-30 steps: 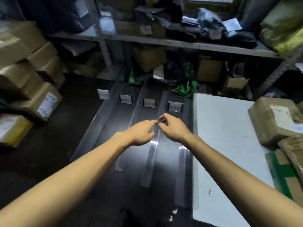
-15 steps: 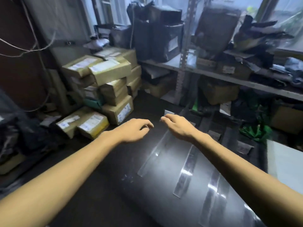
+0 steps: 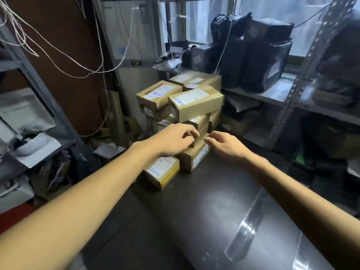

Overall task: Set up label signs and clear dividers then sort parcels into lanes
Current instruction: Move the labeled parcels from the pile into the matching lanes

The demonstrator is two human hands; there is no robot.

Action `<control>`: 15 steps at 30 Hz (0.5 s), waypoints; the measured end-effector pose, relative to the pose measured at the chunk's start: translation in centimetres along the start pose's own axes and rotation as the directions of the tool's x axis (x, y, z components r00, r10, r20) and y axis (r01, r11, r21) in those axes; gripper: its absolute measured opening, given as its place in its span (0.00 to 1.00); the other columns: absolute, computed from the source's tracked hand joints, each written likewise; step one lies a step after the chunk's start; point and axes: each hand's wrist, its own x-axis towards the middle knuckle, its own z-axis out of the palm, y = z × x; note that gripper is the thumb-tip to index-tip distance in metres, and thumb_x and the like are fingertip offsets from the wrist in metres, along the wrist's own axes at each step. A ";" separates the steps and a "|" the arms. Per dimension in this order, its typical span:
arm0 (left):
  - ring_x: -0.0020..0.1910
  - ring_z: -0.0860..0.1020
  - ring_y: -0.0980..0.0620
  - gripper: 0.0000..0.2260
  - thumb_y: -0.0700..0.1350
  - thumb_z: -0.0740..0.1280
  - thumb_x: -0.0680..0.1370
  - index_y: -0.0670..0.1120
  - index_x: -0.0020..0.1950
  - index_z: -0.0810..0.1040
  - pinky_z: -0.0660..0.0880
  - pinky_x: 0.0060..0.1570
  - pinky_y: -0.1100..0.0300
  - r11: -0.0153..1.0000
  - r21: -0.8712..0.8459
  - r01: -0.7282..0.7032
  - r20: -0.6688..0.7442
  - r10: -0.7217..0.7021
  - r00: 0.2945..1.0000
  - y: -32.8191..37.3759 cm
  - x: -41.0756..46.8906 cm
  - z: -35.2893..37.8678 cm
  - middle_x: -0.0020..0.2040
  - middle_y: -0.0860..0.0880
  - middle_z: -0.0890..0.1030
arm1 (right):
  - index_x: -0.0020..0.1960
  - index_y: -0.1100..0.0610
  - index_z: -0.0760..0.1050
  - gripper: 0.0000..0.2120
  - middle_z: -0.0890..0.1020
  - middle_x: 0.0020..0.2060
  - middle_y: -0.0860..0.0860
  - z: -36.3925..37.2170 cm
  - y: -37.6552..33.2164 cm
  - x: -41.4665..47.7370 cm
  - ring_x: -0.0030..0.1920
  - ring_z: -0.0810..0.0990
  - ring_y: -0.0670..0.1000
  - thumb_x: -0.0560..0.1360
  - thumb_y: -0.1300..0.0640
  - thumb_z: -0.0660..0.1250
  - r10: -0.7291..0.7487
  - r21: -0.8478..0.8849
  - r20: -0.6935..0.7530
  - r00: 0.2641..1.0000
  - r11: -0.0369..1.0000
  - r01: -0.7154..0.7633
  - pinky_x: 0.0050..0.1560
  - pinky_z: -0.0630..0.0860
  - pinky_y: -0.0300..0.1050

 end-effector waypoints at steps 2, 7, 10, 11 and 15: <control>0.57 0.77 0.54 0.13 0.43 0.61 0.81 0.52 0.62 0.78 0.70 0.56 0.62 1.000 -0.001 -0.015 -0.027 0.015 1.000 -1.9 2.5 -0.8 0.57 0.52 0.81 | 0.58 0.57 0.78 0.14 0.81 0.56 0.55 0.9 0.1 3.3 0.58 0.78 0.55 0.81 0.49 0.62 -0.007 0.010 -0.042 0.999 1.000 0.007 0.60 0.73 0.49; 0.67 0.66 0.50 0.14 0.45 0.61 0.81 0.54 0.66 0.75 0.63 0.69 0.55 0.997 0.076 -0.028 0.060 0.023 0.998 -7.7 10.3 -3.8 0.65 0.49 0.74 | 0.68 0.62 0.71 0.22 0.77 0.62 0.59 0.9 1.7 12.5 0.61 0.76 0.56 0.80 0.50 0.63 0.210 0.239 -0.154 0.966 0.956 -0.170 0.63 0.73 0.51; 0.70 0.63 0.48 0.15 0.45 0.61 0.81 0.53 0.67 0.75 0.59 0.69 0.57 0.998 0.058 0.012 0.009 -0.013 1.000 -11.5 15.0 -6.0 0.68 0.48 0.72 | 0.72 0.60 0.65 0.27 0.76 0.64 0.59 0.3 3.1 17.3 0.61 0.77 0.57 0.80 0.46 0.63 0.379 0.429 -0.220 0.899 0.865 -0.260 0.63 0.75 0.54; 0.70 0.65 0.48 0.14 0.44 0.61 0.81 0.53 0.66 0.75 0.60 0.70 0.56 0.999 0.028 0.027 -0.040 -0.026 0.999 -12.6 16.5 -6.5 0.68 0.48 0.72 | 0.73 0.59 0.63 0.27 0.76 0.64 0.59 0.1 3.3 18.7 0.60 0.77 0.57 0.80 0.45 0.63 0.440 0.496 -0.234 0.867 0.821 -0.283 0.60 0.76 0.53; 0.67 0.70 0.51 0.13 0.45 0.60 0.82 0.51 0.65 0.76 0.67 0.65 0.53 1.000 0.006 -0.018 -0.022 0.019 1.000 -14.9 21.8 -8.0 0.68 0.50 0.74 | 0.74 0.53 0.57 0.31 0.75 0.61 0.56 1.0 3.6 21.9 0.54 0.78 0.57 0.78 0.41 0.63 0.642 0.726 -0.119 0.758 0.577 -0.375 0.47 0.79 0.53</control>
